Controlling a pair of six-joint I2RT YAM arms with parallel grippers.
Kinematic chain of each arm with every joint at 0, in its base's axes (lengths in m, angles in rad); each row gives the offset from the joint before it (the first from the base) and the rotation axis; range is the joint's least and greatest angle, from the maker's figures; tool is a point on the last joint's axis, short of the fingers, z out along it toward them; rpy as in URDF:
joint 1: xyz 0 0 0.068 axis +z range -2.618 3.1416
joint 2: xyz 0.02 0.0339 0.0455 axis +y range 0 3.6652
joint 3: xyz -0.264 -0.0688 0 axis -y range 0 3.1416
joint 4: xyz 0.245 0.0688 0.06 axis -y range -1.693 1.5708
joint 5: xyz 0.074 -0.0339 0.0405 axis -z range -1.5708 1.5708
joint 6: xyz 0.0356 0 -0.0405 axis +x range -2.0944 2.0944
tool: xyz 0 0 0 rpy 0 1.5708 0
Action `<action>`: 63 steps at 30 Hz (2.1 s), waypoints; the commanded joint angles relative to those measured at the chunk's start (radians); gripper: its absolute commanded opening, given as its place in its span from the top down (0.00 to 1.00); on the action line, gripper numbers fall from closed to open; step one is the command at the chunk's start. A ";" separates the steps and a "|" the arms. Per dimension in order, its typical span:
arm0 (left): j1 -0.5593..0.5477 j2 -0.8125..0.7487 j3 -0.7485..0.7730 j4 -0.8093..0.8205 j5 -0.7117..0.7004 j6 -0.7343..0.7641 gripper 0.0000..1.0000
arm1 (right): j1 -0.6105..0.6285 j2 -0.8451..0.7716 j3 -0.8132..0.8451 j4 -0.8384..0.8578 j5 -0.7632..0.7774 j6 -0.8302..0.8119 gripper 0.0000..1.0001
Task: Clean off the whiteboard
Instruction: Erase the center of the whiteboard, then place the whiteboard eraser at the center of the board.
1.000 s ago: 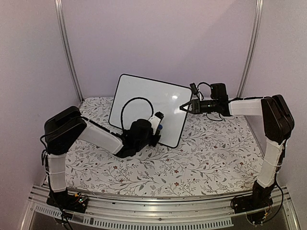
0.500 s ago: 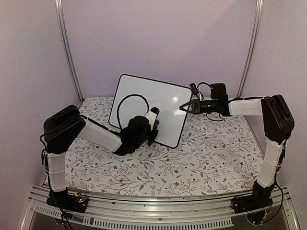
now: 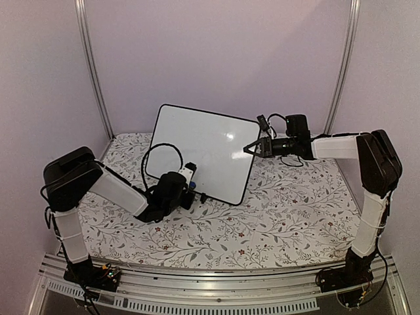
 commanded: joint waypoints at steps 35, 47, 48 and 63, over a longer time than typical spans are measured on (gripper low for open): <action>0.042 -0.101 0.130 0.231 -0.239 0.050 1.00 | 0.070 0.062 -0.056 -0.307 -0.066 -0.051 0.95; 0.113 -0.380 -0.021 -0.045 -0.234 -0.188 1.00 | 0.070 0.045 -0.042 -0.315 -0.045 -0.045 0.79; 0.113 -0.405 -0.040 -0.061 -0.234 -0.203 1.00 | 0.070 0.041 -0.036 -0.317 -0.043 -0.044 0.76; 0.117 -0.697 -0.170 -0.369 -0.276 -0.364 1.00 | 0.066 -0.157 -0.052 -0.405 0.339 0.012 0.41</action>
